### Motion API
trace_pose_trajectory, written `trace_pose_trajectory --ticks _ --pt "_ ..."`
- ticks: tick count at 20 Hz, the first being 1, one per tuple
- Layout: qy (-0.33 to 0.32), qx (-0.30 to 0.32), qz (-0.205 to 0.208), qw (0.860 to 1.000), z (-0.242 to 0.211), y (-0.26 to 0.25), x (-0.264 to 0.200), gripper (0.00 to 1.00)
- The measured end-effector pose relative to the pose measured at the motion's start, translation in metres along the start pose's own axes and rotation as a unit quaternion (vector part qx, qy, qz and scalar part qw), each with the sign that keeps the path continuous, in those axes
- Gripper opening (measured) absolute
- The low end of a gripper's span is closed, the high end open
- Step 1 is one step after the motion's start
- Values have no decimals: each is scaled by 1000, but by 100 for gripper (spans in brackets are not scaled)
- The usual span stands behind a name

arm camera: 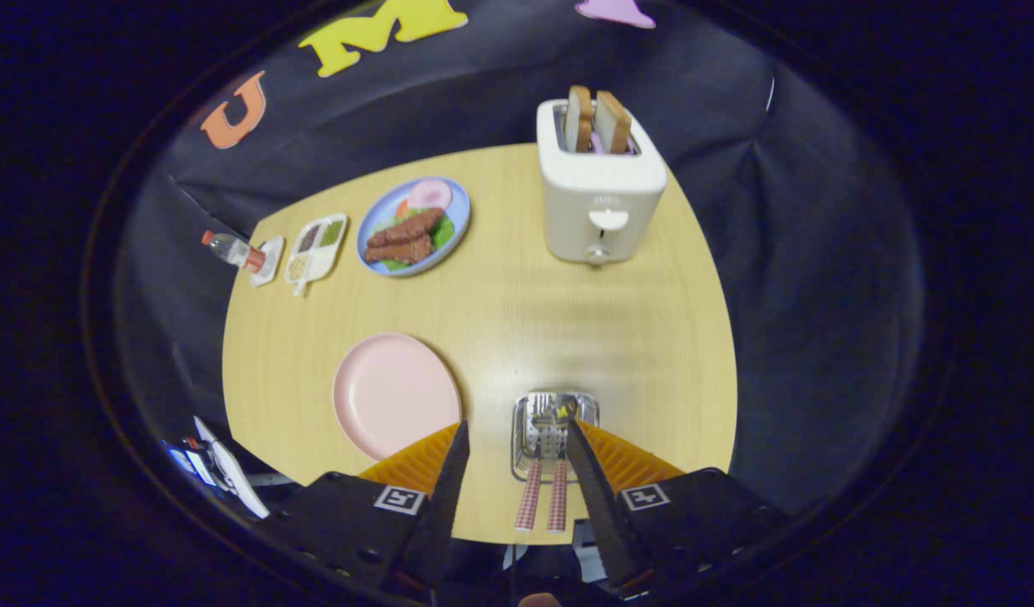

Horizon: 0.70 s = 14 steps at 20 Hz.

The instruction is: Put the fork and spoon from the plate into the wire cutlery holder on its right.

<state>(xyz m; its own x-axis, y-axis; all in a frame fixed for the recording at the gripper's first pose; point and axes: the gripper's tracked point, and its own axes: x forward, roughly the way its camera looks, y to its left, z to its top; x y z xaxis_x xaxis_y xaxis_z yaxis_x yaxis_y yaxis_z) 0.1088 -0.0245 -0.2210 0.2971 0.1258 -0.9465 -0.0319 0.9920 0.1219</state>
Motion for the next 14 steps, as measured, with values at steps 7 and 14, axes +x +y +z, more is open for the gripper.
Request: trace_pose_trajectory --ticks 7,14 --pt "-213 -33 12 976 37 31 -69 76" --pt "-358 -22 20 933 28 61 -133 90"
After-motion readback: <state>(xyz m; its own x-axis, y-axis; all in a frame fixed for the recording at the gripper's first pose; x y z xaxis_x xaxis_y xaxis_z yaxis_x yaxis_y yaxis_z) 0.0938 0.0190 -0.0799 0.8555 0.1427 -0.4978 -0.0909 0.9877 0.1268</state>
